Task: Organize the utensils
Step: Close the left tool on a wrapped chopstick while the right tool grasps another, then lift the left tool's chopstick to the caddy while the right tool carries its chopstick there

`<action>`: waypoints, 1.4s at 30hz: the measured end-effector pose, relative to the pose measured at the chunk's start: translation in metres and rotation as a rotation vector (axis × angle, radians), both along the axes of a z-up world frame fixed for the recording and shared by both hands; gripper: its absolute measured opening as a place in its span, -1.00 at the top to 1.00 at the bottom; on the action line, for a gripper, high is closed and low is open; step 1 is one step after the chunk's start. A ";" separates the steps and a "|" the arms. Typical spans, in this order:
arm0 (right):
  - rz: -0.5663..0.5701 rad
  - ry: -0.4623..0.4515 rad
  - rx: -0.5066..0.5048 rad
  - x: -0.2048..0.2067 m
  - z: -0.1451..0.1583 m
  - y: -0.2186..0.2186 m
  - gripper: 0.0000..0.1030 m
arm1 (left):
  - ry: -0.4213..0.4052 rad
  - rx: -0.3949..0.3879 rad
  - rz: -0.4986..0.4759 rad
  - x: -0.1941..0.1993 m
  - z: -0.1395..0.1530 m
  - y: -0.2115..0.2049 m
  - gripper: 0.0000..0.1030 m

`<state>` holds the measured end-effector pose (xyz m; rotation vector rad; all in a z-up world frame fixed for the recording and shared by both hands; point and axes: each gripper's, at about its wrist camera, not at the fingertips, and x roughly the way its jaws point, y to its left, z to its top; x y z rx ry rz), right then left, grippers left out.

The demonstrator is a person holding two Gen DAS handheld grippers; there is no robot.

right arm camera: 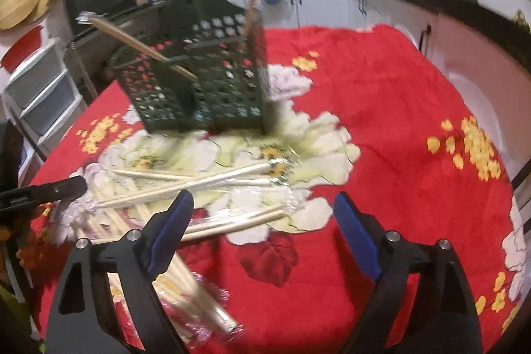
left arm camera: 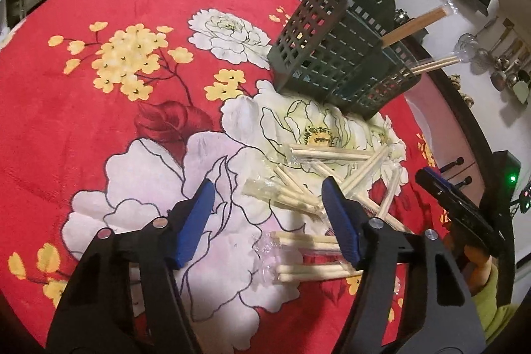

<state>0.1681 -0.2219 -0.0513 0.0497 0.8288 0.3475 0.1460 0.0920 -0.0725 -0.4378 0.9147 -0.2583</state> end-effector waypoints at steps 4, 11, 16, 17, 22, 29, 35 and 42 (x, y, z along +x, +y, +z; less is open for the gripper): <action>-0.030 0.088 0.064 0.015 -0.016 -0.010 -0.33 | 0.008 0.011 -0.003 0.006 -0.003 -0.002 0.05; -0.064 0.127 0.119 0.025 -0.022 -0.018 0.13 | 0.009 0.057 -0.002 0.012 -0.006 -0.006 0.58; -0.053 0.119 0.096 0.024 -0.025 -0.018 0.78 | -0.005 0.086 -0.018 0.013 -0.007 -0.011 0.70; -0.054 0.119 0.100 0.023 -0.025 -0.019 0.87 | -0.005 0.084 -0.020 0.014 -0.007 -0.010 0.73; -0.066 0.100 0.116 0.020 -0.022 -0.023 0.92 | -0.006 0.075 -0.019 0.017 -0.009 -0.006 0.96; -0.082 0.029 0.116 0.010 -0.002 -0.033 0.92 | -0.015 0.052 -0.026 0.016 -0.006 -0.003 0.99; -0.083 -0.027 0.112 0.003 0.016 -0.036 0.92 | -0.048 0.031 -0.034 0.008 0.007 -0.001 1.00; -0.068 -0.114 0.089 -0.008 0.042 -0.032 0.92 | -0.104 0.025 -0.038 -0.002 0.030 0.001 1.00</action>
